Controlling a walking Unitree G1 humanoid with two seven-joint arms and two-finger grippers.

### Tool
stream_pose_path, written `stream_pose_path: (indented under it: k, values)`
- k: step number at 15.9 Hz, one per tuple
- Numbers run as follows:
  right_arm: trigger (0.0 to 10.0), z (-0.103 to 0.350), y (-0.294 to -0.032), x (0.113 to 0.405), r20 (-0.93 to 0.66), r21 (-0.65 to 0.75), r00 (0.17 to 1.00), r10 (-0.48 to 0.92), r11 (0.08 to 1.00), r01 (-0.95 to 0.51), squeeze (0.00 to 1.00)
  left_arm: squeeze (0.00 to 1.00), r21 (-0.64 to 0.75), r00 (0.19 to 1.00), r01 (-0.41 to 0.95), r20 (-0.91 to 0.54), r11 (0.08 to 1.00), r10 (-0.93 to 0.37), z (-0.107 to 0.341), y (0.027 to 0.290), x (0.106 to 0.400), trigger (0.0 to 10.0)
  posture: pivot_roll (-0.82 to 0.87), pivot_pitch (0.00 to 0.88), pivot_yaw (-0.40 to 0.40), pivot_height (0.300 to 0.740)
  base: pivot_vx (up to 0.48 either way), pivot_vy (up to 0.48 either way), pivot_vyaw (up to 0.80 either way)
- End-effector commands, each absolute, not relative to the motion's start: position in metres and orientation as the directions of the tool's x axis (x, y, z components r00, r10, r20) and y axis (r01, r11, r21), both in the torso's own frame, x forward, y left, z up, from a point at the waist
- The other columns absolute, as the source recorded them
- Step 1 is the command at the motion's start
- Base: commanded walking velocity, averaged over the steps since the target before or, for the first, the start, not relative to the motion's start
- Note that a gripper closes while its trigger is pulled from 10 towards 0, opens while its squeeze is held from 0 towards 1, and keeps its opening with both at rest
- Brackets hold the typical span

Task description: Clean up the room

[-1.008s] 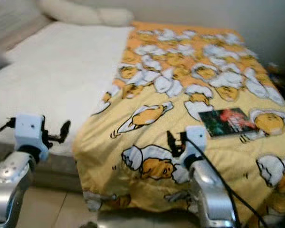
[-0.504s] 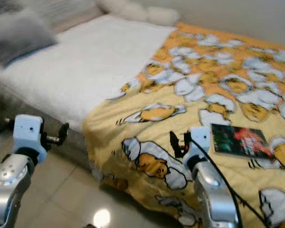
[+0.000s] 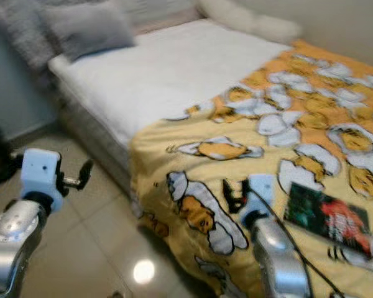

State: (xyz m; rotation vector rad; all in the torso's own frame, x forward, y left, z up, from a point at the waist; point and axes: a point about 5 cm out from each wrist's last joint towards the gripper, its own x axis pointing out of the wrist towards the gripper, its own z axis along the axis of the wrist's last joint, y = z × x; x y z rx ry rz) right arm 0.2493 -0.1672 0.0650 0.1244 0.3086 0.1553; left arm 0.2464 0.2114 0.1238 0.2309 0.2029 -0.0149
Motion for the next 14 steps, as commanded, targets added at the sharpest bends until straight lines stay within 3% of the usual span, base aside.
stream_pose_path:
  k: [1, 6, 9, 14]
  values:
    - [10.0, 0.0645, -0.1771, 0.2474, -0.296, 0.134, 0.944, 0.143, 0.985, -0.108, 0.00, 0.61, 0.230, 0.984, 0.045, -0.176, 0.972, -0.004, 0.1291, 0.2067, 0.2491, 10.0, -0.04, 0.000, -0.016, 0.740, 0.000, -0.360, 0.80]
    - [10.0, 0.0612, -0.1733, 0.2457, -0.304, 0.147, 0.940, 0.152, 0.983, -0.111, 0.00, 0.61, 0.244, 0.984, 0.058, -0.176, 0.968, -0.014, 0.1301, 0.2064, 0.2496, 10.0, -0.05, 0.000, -0.012, 0.740, 0.000, -0.359, 0.79]
    - [10.0, 0.0605, -0.1732, 0.2459, -0.308, 0.153, 0.940, 0.149, 0.983, -0.105, 0.00, 0.61, 0.256, 0.983, 0.073, -0.179, 0.964, -0.027, 0.1293, 0.2040, 0.2494, 10.0, -0.05, 0.000, -0.012, 0.740, 0.000, -0.309, 0.00]
    - [10.0, 0.0602, -0.1726, 0.2456, -0.312, 0.188, 0.938, 0.149, 0.978, -0.093, 0.00, 0.57, 0.254, 0.977, 0.104, -0.205, 0.962, -0.051, 0.1263, 0.2022, 0.2482, 10.0, -0.05, 0.000, -0.009, 0.740, 0.000, 0.000, 0.00]
